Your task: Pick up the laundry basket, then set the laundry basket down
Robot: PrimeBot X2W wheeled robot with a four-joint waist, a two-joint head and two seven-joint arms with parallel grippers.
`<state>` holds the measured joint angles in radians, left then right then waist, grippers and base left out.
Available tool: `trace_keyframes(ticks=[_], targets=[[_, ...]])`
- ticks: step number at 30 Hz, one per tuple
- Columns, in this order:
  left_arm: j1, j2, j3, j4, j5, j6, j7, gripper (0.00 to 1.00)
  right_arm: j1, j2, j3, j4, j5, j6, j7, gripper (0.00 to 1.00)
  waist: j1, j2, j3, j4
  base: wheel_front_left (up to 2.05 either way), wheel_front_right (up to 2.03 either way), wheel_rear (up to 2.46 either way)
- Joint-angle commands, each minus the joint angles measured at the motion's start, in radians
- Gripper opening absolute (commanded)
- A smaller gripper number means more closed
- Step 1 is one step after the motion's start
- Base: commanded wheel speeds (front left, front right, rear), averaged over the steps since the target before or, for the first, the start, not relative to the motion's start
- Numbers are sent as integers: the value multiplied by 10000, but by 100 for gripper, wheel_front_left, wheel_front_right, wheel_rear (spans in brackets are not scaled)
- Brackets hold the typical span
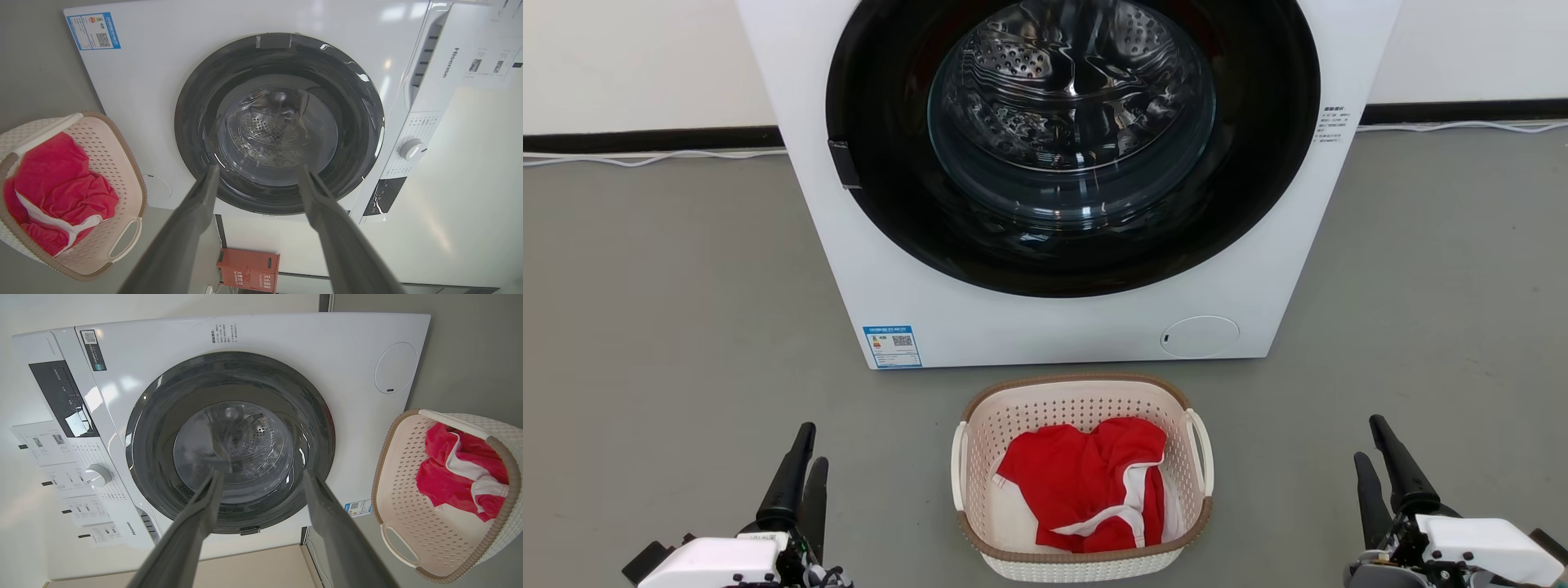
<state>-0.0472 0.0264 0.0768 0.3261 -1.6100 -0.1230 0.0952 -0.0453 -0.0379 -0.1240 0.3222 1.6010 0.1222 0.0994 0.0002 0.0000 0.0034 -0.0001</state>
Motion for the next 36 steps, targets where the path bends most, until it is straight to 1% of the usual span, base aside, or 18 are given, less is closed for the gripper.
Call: trace_keyframes(ticks=[1, 5, 15, 23, 36], targets=[[-295, 52, -29, -303, 7, -4, -103, 100, -276, -67, 74, -324, -98, 12, -145, 100, 20, 0, -7, 0, 0, 0, 0], [-260, 58, -62, -313, 110, -7, -219, 100, -256, -78, 127, -367, -298, 14, -263, 100, 0, 0, 19, 3, 0, 0, 0], [-255, 72, -64, -235, 881, -12, -483, 100, -247, -88, 174, -468, -1326, 20, -527, 100, -1, 0, 41, 33, 0, 0, 0], [-237, 85, -8, -206, 1976, -4, -718, 100, -247, -91, 217, -608, -2627, 25, -762, 100, -1, 0, 60, 64, 0, 0, 0], [-114, 105, -86, -347, 3788, 251, -1101, 100, -248, -117, 413, -718, -4990, 33, -1144, 100, -2, 0, 68, 95, 0, 0, 0]])
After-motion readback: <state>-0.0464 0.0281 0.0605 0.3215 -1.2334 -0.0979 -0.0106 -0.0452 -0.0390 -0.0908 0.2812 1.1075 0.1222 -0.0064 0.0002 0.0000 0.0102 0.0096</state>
